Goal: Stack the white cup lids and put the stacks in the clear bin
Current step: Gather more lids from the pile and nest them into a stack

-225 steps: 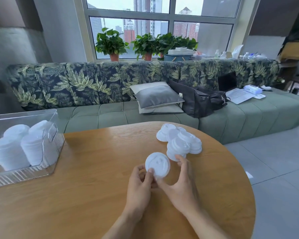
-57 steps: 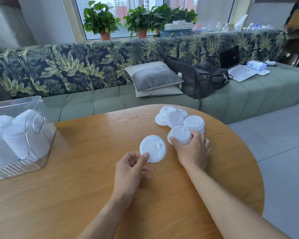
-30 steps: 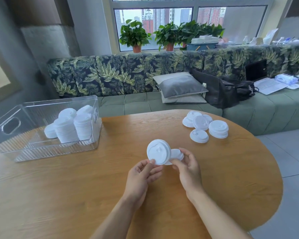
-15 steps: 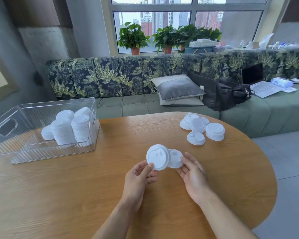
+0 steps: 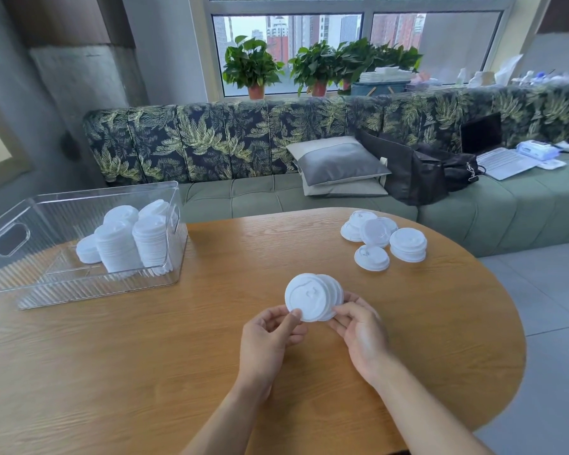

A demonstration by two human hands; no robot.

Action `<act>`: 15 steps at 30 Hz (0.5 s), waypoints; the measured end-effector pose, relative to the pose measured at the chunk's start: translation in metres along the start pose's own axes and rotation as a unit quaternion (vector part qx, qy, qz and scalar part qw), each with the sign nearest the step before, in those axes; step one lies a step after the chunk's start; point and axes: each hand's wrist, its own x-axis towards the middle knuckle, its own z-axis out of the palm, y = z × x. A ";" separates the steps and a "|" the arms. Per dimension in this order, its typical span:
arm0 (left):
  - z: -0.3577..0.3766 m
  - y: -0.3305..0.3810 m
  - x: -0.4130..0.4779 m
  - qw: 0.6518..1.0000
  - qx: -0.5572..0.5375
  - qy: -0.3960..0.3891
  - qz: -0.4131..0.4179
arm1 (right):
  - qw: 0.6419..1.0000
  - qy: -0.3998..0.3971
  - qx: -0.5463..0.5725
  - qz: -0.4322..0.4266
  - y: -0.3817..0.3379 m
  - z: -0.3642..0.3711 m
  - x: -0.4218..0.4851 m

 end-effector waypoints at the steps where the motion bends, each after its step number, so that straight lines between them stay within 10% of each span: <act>1: 0.000 0.000 0.000 1.000 0.002 0.001 0.001 | 1.000 0.001 -0.002 -0.003 0.001 0.000 0.000; 15: 0.004 -0.002 0.000 0.998 0.056 -0.017 0.001 | 1.000 -0.029 0.005 -0.006 0.000 0.002 -0.004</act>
